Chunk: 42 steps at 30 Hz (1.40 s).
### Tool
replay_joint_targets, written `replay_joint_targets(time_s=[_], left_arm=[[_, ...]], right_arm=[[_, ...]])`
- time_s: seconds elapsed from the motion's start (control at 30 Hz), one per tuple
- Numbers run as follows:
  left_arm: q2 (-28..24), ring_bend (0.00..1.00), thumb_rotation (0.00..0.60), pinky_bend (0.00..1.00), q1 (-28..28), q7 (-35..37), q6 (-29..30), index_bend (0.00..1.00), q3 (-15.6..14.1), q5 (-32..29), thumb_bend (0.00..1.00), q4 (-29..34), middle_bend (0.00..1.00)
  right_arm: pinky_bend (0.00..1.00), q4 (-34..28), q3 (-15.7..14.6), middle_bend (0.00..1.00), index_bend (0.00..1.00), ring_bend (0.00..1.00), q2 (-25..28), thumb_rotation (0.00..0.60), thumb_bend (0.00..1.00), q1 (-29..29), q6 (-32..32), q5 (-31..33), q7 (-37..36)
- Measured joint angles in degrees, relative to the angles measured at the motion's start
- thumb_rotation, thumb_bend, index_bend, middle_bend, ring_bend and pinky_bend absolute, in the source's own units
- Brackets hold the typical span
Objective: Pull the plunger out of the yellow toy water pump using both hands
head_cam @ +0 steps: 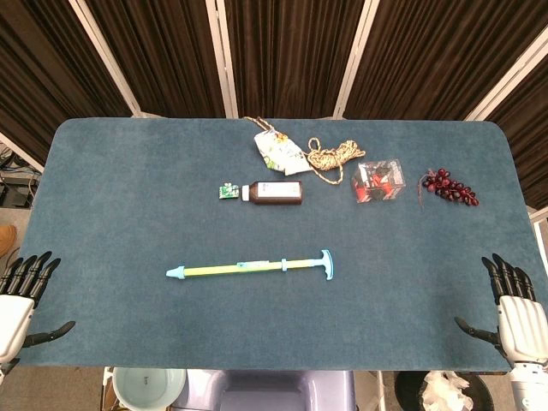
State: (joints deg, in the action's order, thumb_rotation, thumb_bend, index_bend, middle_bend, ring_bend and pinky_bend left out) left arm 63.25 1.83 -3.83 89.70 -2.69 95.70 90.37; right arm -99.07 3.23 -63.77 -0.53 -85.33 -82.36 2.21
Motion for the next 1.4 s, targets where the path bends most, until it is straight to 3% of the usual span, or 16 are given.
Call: replay_joint_targets(time_s=[0.47, 0.9, 1.13, 1.4], left_arm=[[-0.2, 0.0, 0.6, 0.01, -0.1, -0.7, -0.2, 0.0, -0.3, 0.1, 0.0, 0.6, 0.0], [0.1, 0.0, 0.6, 0.01, 0.2, -1.4, -0.7, 0.0, -0.4, 0.4, 0.0, 0.6, 0.0], [0.6, 0.0, 0.6, 0.01, 0.7, -1.7, -1.4, 0.0, -0.3, 0.5, 0.0, 0.6, 0.0], [0.8, 0.0, 0.6, 0.01, 1.4, -1.5, -2.5, 0.0, -0.2, 0.4, 0.01, 0.7, 0.0]], right_arm=[[0.0, 0.3, -0.5, 0.0, 0.01, 0.0, 0.0, 0.6, 0.1, -0.2, 0.7, -0.6, -0.2], [0.0, -1.5, -1.3, 0.06, 0.2, 0.01, 0.8, 0.6, 0.15, -1.2, 2.7, -2.0, 0.7], [0.0, -5.0, 0.0, 0.13, 0.34, 0.04, -0.4, 0.6, 0.19, -4.5, 6.0, -1.4, 8.2], [0.0, -7.9, 3.0, 0.16, 0.47, 0.04, -7.9, 0.6, 0.27, -9.7, 9.9, 4.4, 21.9]])
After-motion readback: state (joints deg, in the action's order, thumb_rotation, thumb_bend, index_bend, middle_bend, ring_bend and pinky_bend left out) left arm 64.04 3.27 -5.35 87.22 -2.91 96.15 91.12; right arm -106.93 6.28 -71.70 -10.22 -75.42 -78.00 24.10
